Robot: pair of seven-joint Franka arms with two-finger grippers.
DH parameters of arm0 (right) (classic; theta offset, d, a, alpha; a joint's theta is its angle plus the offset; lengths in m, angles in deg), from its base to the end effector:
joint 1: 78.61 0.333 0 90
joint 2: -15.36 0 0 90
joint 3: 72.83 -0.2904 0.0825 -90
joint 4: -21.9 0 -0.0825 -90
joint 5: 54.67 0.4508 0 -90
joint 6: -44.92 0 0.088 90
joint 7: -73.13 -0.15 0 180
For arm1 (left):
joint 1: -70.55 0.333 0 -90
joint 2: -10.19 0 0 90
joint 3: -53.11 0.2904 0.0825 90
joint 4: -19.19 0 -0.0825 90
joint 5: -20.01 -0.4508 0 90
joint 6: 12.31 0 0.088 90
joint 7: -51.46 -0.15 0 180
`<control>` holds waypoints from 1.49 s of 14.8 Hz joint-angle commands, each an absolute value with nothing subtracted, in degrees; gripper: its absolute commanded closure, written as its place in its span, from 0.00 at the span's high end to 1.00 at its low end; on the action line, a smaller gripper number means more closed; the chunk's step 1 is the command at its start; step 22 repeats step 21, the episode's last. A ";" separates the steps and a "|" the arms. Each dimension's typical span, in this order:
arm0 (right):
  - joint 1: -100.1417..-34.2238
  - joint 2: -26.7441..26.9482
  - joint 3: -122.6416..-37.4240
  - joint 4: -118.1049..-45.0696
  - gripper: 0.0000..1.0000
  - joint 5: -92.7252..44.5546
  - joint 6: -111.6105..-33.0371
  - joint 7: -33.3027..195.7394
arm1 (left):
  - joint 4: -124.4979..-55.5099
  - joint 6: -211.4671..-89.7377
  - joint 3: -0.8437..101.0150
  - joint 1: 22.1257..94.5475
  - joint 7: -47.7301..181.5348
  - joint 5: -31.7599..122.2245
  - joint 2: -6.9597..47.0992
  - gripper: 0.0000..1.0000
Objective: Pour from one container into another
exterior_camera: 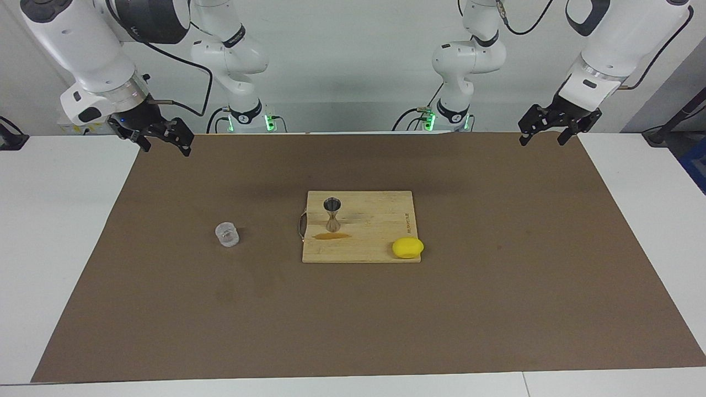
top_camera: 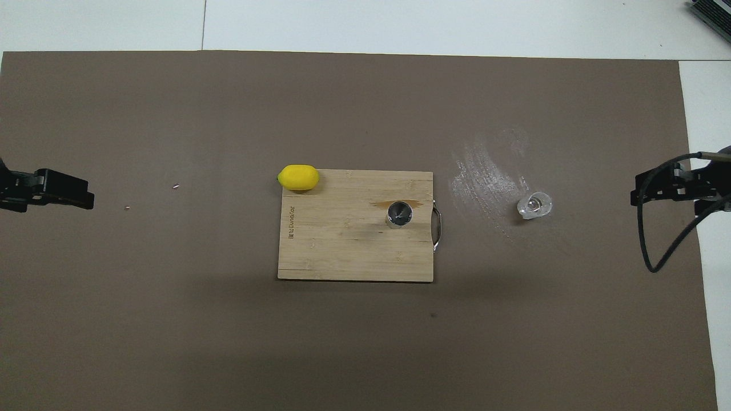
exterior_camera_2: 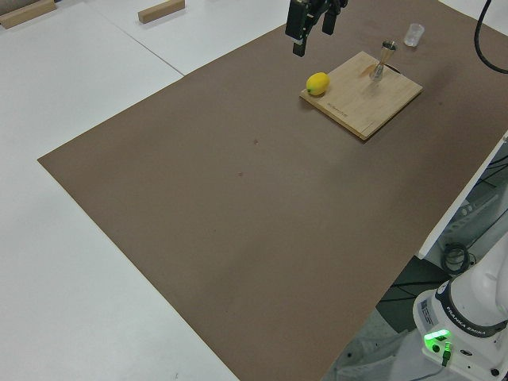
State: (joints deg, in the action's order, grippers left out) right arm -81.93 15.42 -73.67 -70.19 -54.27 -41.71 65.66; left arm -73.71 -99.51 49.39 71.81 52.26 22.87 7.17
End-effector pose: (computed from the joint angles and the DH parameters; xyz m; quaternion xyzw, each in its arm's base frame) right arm 0.6086 -0.0253 0.5324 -0.9951 0.0866 0.0472 0.0014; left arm 0.5977 -0.0341 0.5569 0.9993 -0.0150 -0.0241 0.0226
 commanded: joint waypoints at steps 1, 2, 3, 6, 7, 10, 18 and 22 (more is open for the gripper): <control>-82.12 17.12 -73.98 -72.58 1.00 -53.97 -45.16 66.28 | -74.32 -98.97 48.81 72.49 51.81 22.12 6.23 1.00; -82.04 16.94 -73.97 -72.41 1.00 -54.06 -45.17 66.28 | -74.32 -98.97 48.81 72.49 51.90 22.12 6.23 1.00; -82.04 16.85 -74.06 -72.06 1.00 -54.15 -44.90 66.36 | -74.32 -98.97 48.81 72.49 51.90 22.12 6.23 1.00; -81.95 16.76 -74.06 -71.88 1.00 -54.32 -44.90 66.36 | -74.32 -98.97 48.81 72.49 51.90 22.12 6.23 1.00; -81.95 16.76 -74.06 -71.88 1.00 -54.67 -45.16 66.28 | -74.32 -98.97 48.81 72.49 51.90 22.12 6.32 1.00; -80.72 16.67 -74.15 -71.88 1.00 -56.42 -46.47 66.19 | -74.32 -98.97 48.81 72.49 51.90 22.12 6.23 1.00; -80.54 16.67 -74.15 -71.97 1.00 -56.70 -46.75 66.10 | -74.32 -98.97 48.81 72.49 51.90 22.12 6.32 1.00; -80.45 16.76 -74.32 -71.97 1.00 -56.61 -46.66 66.01 | -74.32 -98.97 48.81 72.49 51.90 22.12 6.23 1.00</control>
